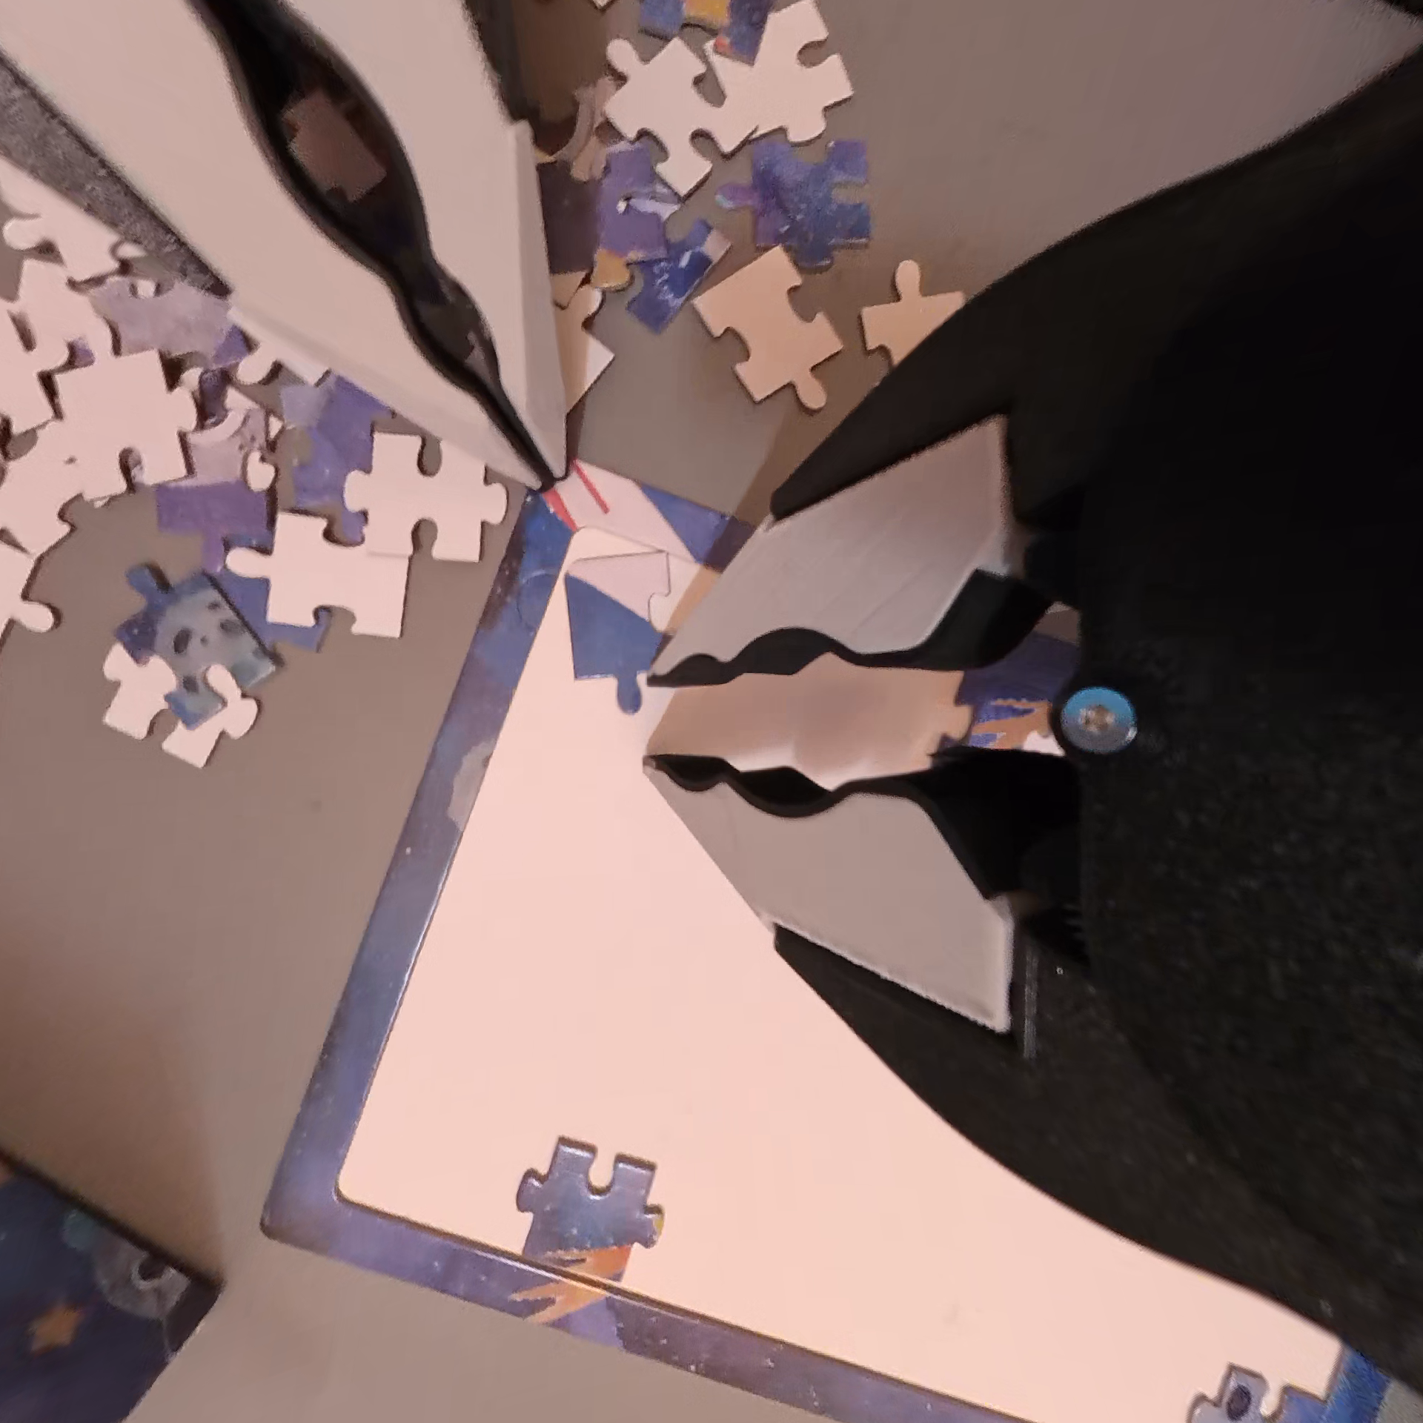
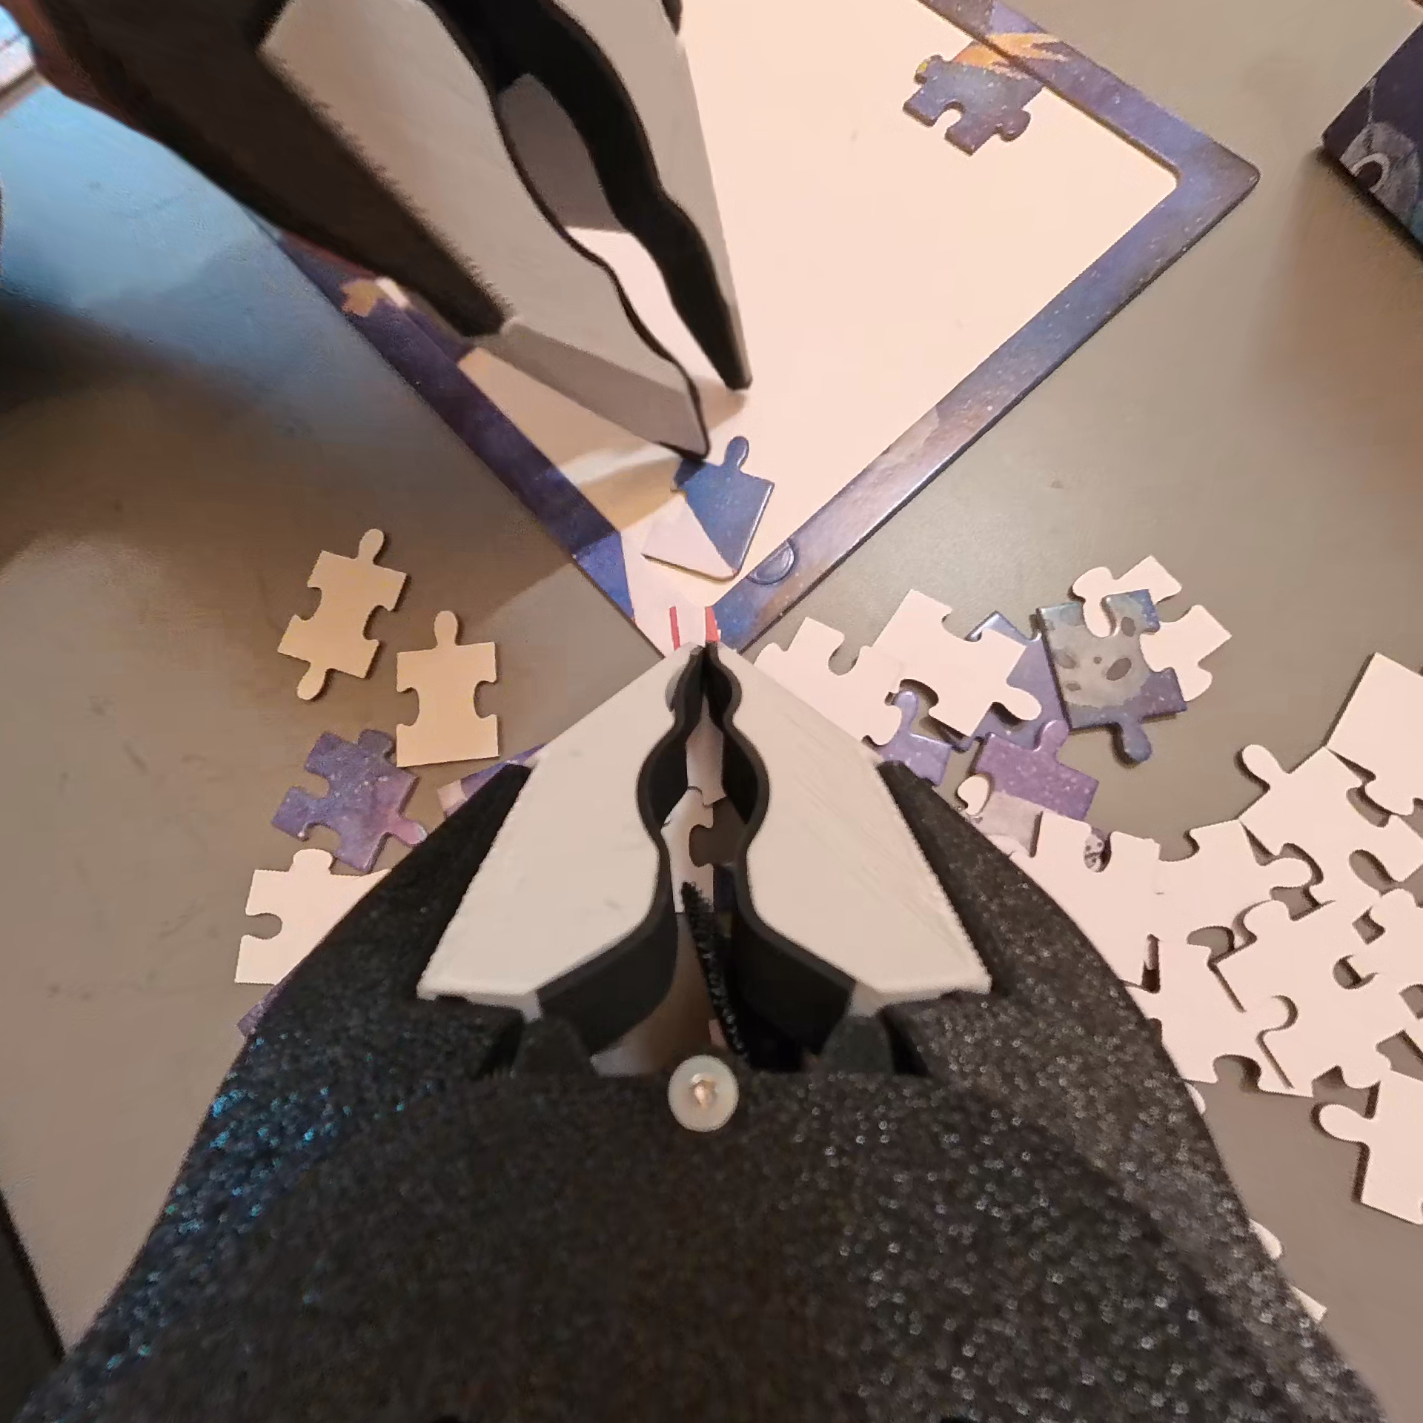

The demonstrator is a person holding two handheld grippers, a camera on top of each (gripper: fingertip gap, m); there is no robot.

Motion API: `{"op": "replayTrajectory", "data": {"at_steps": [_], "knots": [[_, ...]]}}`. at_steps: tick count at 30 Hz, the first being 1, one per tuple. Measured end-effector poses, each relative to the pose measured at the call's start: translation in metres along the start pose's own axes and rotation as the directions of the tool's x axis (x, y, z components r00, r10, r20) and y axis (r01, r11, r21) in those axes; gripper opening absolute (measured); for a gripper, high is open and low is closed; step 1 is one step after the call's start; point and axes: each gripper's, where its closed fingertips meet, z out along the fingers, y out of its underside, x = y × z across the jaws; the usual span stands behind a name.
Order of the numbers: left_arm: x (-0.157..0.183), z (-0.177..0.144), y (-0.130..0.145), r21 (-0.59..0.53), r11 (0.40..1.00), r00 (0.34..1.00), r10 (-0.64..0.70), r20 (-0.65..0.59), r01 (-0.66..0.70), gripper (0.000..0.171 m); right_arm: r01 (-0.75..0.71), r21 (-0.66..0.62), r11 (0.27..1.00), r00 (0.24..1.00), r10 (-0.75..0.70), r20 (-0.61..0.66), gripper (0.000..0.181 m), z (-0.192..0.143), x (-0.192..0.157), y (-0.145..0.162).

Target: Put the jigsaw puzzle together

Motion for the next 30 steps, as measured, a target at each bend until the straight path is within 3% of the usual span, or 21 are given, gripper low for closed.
{"op": "replayTrajectory", "data": {"at_steps": [5,12,18,23,30], "knots": [[-0.002,0.007,-0.008,0.001,1.000,1.000,-0.003,0.011,0.003,0.004,-0.001,0.003,1.000,1.000,0.001,0.003,0.000,0.000,0.000,0.000],[0.011,0.012,-0.018,-0.003,0.998,0.998,0.062,-0.003,-0.062,0.008,-0.004,0.006,1.000,1.000,0.004,0.007,0.000,0.000,0.000,0.000],[-0.008,-0.011,-0.006,0.022,1.000,1.000,0.008,0.031,-0.008,0.008,0.000,0.005,1.000,1.000,0.000,0.004,0.000,0.000,0.000,0.000],[0.003,-0.018,0.013,0.004,1.000,0.997,0.008,-0.077,-0.008,0.000,0.000,0.003,1.000,1.000,0.000,0.003,0.000,0.000,0.000,0.000],[0.033,-0.008,0.014,0.009,0.998,0.988,0.066,-0.138,-0.065,0.000,-0.006,0.007,1.000,1.000,0.005,0.008,0.000,0.000,0.000,0.000]]}}
